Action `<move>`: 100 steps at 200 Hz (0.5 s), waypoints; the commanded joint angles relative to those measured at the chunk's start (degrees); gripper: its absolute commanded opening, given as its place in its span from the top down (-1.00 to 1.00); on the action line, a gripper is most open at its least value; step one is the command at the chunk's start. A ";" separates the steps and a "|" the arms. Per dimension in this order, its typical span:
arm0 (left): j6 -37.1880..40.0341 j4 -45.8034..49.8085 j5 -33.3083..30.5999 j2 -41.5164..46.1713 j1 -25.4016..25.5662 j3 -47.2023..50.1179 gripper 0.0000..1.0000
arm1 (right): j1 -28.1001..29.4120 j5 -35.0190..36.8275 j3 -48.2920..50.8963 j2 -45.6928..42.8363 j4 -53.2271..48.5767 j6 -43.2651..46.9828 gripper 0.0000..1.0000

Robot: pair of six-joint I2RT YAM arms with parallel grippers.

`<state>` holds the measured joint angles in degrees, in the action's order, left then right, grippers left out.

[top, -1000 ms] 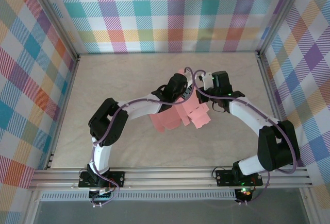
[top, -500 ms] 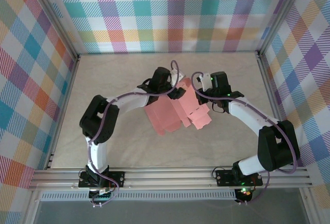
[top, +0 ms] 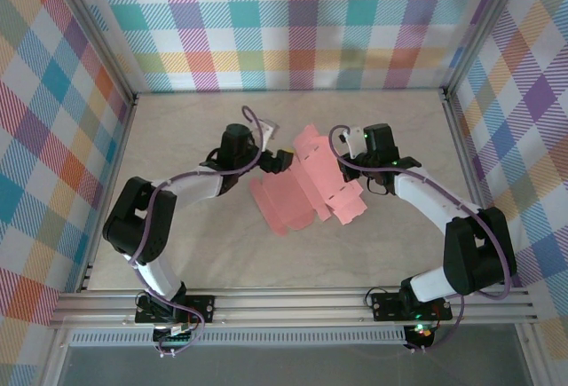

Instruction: Fold the paper box

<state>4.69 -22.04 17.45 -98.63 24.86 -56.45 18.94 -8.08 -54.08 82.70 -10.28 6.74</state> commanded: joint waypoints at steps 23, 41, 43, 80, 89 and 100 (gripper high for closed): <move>-4.42 -1.14 5.45 -0.02 -5.48 0.77 -0.88 | -2.78 -8.99 -0.64 -2.97 2.32 2.37 1.00; -3.24 -1.06 10.42 -0.61 -8.15 0.90 -0.86 | -3.96 -13.76 -1.84 -3.49 0.93 2.87 1.00; -3.10 -0.96 11.07 -0.73 -8.40 0.79 -0.86 | -4.16 -14.37 -1.93 -3.57 0.81 2.91 1.00; 3.40 8.15 25.11 -3.53 -9.94 -4.81 -0.78 | -5.28 -21.44 -3.40 -4.17 -2.30 5.09 1.00; 6.12 12.47 29.28 -4.67 -10.00 -6.85 -0.77 | -5.40 -23.04 -3.31 -4.38 -2.68 5.42 1.00; 10.01 17.91 33.13 -5.99 -10.01 -9.36 -0.71 | -5.57 -24.80 -3.47 -4.47 -3.30 5.71 1.00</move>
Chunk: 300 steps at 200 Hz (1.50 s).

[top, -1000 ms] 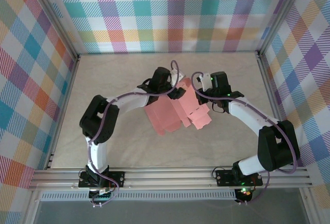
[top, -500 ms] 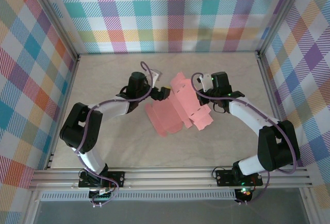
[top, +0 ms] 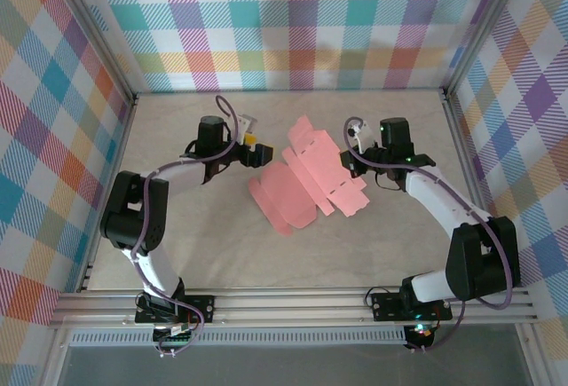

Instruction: Fold the paper box

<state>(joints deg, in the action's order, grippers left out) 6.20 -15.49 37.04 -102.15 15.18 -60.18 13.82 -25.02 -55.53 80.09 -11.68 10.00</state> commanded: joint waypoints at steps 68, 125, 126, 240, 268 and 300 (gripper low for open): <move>22.72 35.54 24.62 -10.35 -0.59 -17.68 -0.52 | -0.59 -10.59 -2.72 -2.39 -3.60 3.57 1.00; 25.50 41.47 26.81 -12.98 -0.51 -21.55 -0.36 | -0.82 -12.25 -4.04 -2.14 -4.84 4.32 1.00; 25.56 41.57 26.84 -13.07 -0.55 -21.60 -0.36 | -0.82 -12.29 -4.05 -2.14 -4.88 4.32 1.00; 26.58 40.04 23.20 -10.37 -0.50 -19.89 0.75 | -0.85 -12.26 -4.26 -1.54 -6.08 4.51 1.00; 25.94 35.02 21.24 -7.45 -0.01 -15.87 0.86 | -0.82 -12.00 -4.55 -0.92 -5.78 3.58 1.00; 19.24 17.45 10.22 -1.95 2.72 -7.45 0.84 | -0.86 -10.57 -4.33 -0.21 -4.45 1.94 1.00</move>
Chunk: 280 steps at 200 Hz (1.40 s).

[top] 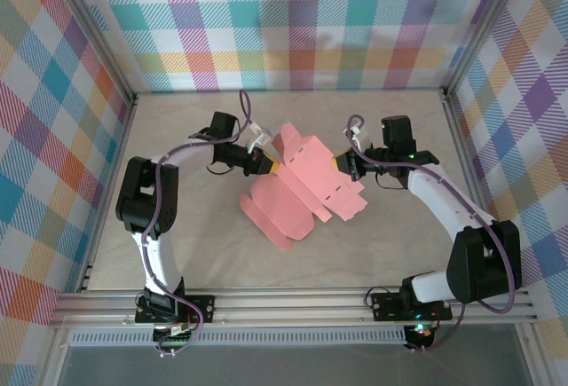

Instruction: Fold the paper box

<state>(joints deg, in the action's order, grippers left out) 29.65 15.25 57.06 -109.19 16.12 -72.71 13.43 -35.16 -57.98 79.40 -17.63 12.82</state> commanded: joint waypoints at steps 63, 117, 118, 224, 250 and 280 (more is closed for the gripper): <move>-0.62 -40.96 -47.64 12.70 16.07 20.29 0.79 | -0.43 3.88 -1.44 0.94 3.39 -3.50 1.00; 3.62 -55.48 -79.21 6.45 29.65 20.82 0.79 | -0.43 6.14 -1.53 1.72 4.92 -5.21 1.00; 3.60 -55.84 -79.69 6.23 29.88 20.79 0.79 | -0.43 6.15 -1.53 1.72 4.95 -5.23 1.00; 0.98 -57.14 -83.65 0.01 34.14 15.87 0.69 | -0.49 8.17 -0.92 1.64 5.05 -4.60 1.00; -6.43 -51.24 -71.24 3.79 31.26 15.99 0.23 | -0.42 9.57 -1.09 1.76 4.30 -3.67 1.00; -11.45 -50.83 -64.17 6.92 29.18 17.86 -0.36 | -0.34 12.58 -1.09 1.73 3.09 -1.63 1.00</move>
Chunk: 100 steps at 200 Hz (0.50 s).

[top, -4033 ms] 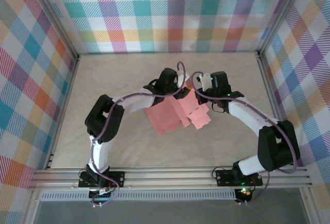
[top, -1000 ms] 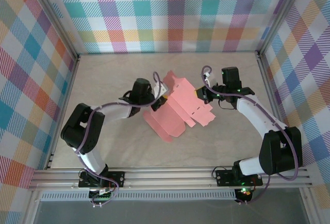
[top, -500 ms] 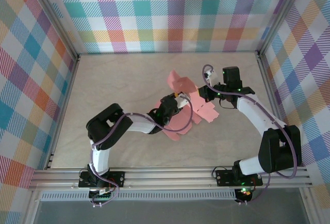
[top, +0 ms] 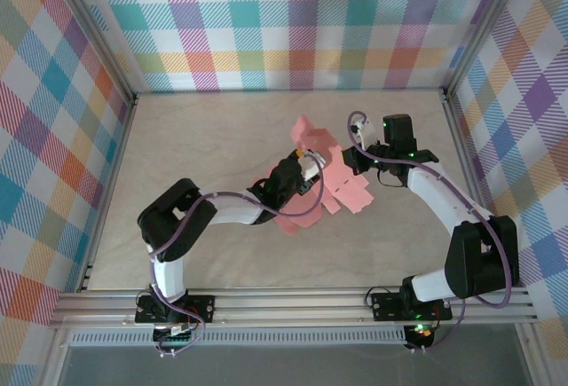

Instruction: Fold the paper box

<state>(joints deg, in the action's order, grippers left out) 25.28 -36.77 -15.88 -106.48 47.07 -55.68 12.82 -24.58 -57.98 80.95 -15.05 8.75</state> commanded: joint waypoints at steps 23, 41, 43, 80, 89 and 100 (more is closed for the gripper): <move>-11.24 -0.75 11.09 7.44 -3.41 3.94 -0.63 | 0.41 4.31 -0.82 0.18 0.00 3.44 1.00; -15.85 -2.82 13.56 10.54 -5.71 7.33 -0.81 | 0.80 6.05 -0.74 0.33 -0.44 4.39 1.00; -16.33 -3.18 13.63 10.77 -5.97 7.75 -0.83 | 0.80 6.23 -0.74 0.35 -0.53 4.46 1.00; -26.30 -2.92 15.40 15.52 -13.43 11.90 -1.00 | 2.48 9.70 0.01 0.38 -1.00 9.31 1.00; -28.33 -2.65 15.27 16.22 -15.29 12.33 -1.00 | 3.27 10.31 0.38 0.25 -1.04 10.86 1.00; -30.77 -2.14 15.20 17.01 -17.57 12.86 -1.00 | 4.34 12.02 0.58 0.13 -1.06 11.94 1.00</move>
<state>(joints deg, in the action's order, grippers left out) 3.36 -37.95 -2.35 -92.73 33.65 -44.21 15.07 -15.55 -57.95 80.97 -15.59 15.44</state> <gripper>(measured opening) 0.997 0.048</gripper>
